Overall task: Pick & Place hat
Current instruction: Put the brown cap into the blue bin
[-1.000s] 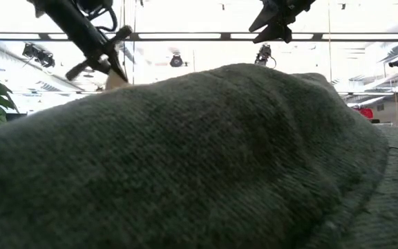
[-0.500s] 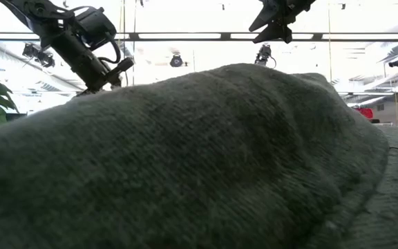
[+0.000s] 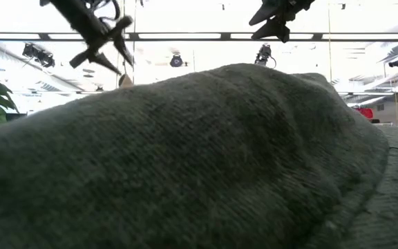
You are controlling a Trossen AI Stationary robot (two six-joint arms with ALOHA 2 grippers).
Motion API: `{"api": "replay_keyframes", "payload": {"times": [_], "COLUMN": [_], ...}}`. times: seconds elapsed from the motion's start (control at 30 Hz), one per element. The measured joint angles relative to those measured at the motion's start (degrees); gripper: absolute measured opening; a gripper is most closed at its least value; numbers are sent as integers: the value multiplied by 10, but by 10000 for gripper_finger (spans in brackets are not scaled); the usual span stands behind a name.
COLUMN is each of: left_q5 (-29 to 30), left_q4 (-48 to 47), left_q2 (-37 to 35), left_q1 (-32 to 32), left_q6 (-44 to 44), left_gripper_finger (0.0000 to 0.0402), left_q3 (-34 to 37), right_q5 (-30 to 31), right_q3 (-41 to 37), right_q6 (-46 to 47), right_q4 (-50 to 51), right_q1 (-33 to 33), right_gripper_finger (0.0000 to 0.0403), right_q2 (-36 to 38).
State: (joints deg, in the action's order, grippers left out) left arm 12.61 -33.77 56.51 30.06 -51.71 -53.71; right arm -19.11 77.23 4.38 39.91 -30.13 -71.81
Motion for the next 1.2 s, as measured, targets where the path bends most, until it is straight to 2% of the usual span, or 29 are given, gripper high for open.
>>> {"api": "replay_keyframes", "payload": {"times": [0.17, 0.3, 0.57, 0.97, 1.1, 1.2], "left_q5": [38, 39, 33, -26, -47, -54], "left_q4": [-22, -23, -102, -126, -115, -112], "left_q2": [1, 17, 138, 302, 315, 297], "left_q1": [-15, -30, -36, 32, 36, 23], "left_q6": [19, 29, -24, -18, -4, -5], "left_gripper_finger": [146, 109, 8, 5, 5, 5], "left_q3": [-56, -60, -59, -59, -59, -63], "right_q5": [0, 0, 1, 1, 1, 1], "right_q3": [0, 0, 0, 0, 0, 0], "right_q6": [-4, -8, -19, -19, -20, -21], "right_q4": [0, -1, 0, 0, 0, 0], "right_q1": [0, 0, 0, 0, 0, 0], "right_gripper_finger": [214, 214, 214, 214, 214, 214], "right_q2": [0, 0, 0, 0, 0, 0]}}
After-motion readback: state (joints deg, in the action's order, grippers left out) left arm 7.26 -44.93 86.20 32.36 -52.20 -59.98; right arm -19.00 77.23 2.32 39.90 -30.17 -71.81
